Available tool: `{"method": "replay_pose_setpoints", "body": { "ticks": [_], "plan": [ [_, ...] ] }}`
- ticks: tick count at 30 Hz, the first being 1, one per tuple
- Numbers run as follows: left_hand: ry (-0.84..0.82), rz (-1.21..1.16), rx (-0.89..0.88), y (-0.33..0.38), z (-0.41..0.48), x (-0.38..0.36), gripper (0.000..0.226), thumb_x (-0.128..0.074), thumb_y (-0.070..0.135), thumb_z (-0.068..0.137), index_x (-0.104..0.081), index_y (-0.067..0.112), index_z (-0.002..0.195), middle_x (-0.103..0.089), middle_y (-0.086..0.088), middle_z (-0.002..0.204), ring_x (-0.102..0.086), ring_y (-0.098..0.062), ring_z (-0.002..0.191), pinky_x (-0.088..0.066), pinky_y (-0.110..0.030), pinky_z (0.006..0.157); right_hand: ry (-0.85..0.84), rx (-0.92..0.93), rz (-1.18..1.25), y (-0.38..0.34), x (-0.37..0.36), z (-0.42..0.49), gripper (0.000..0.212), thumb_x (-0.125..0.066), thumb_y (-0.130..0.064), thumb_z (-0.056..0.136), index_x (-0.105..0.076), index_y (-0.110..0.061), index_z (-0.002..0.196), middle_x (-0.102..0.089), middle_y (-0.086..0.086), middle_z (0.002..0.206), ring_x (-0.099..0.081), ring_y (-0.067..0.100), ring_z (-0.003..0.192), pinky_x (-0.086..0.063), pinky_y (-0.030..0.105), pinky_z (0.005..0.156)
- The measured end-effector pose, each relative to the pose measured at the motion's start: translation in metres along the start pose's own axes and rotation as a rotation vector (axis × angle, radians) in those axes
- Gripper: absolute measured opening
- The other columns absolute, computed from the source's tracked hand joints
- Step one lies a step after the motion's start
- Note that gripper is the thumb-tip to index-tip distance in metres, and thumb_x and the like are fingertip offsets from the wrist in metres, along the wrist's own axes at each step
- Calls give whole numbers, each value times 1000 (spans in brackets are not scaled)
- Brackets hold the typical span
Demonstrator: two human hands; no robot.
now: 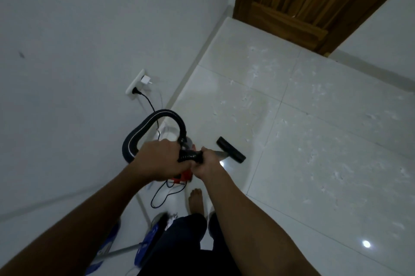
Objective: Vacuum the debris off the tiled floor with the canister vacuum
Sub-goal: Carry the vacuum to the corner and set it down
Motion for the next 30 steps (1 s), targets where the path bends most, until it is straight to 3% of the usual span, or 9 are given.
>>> {"method": "replay_pose_setpoints", "body": {
  "ticks": [2,5,6,9,13,15,17,23,30],
  "plan": [
    [4,-71,5,4,-4,-14,44,-43,70,92,-51,28,78,-54,8,69,-53,-3,61,-39,-21,56,28,-39,-41,0,0,0,23,-51,-17,104,-56,5,101,-70,17,74,-65,33,72,-57,41,85],
    [49,-66,9,5,-7,-25,47,-40,70,93,-55,26,85,-57,6,69,-57,-6,62,-43,-22,57,58,-39,-34,1,0,1,19,-43,-15,107,-54,0,106,-58,19,88,-68,34,44,-56,37,40],
    [64,-57,5,5,-8,-26,49,-40,70,92,-58,25,86,-58,5,70,-58,-7,63,-43,-21,57,44,-34,-61,1,-1,2,20,-42,-14,108,-55,0,102,-57,19,87,-66,33,40,-53,36,35],
    [105,-57,-28,4,-10,-21,44,-45,67,91,-59,25,87,-55,7,69,-54,-6,62,-36,-19,55,15,-43,-193,1,-8,5,18,-45,-15,107,-53,1,103,-63,22,93,-71,32,53,-60,41,46],
    [-62,-293,-91,0,-9,-29,26,-59,53,91,-54,30,81,-54,9,67,-50,-1,59,-34,-16,59,27,-37,-321,-9,-13,20,17,-53,-12,103,-55,4,97,-65,23,95,-68,28,67,-63,39,60],
    [-43,-318,-110,-1,-5,-32,26,-57,56,92,-57,30,96,-51,13,68,-49,1,61,-34,-15,61,35,-14,-377,-16,-13,27,20,-53,-17,102,-56,3,103,-66,22,106,-65,24,76,-61,35,88],
    [6,-284,-109,-1,1,-39,45,-54,59,93,-56,22,119,-47,15,71,-46,0,62,-38,-18,65,55,-17,-403,-18,-11,31,19,-53,-18,101,-56,0,103,-66,23,119,-65,26,82,-54,36,101],
    [-57,-447,-124,2,10,-60,26,-52,59,93,-50,37,81,-59,9,68,-58,-3,63,-51,-27,68,41,-52,-380,-17,-2,24,15,-55,-9,98,-58,5,95,-71,22,115,-69,29,94,-56,38,98],
    [92,-352,-103,-1,4,-47,19,-55,58,93,-45,43,98,-52,16,67,-52,3,64,-36,-13,60,62,-60,-316,-22,-7,22,16,-47,-12,103,-55,2,97,-59,23,133,-68,32,89,-61,41,83]
  ]
}}
Point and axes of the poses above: each hand's wrist, its own z-axis towards the middle knuckle, its own x-axis out of the back of the hand, y = z × x, the point moved 7 cm from there along z, towards the middle knuckle
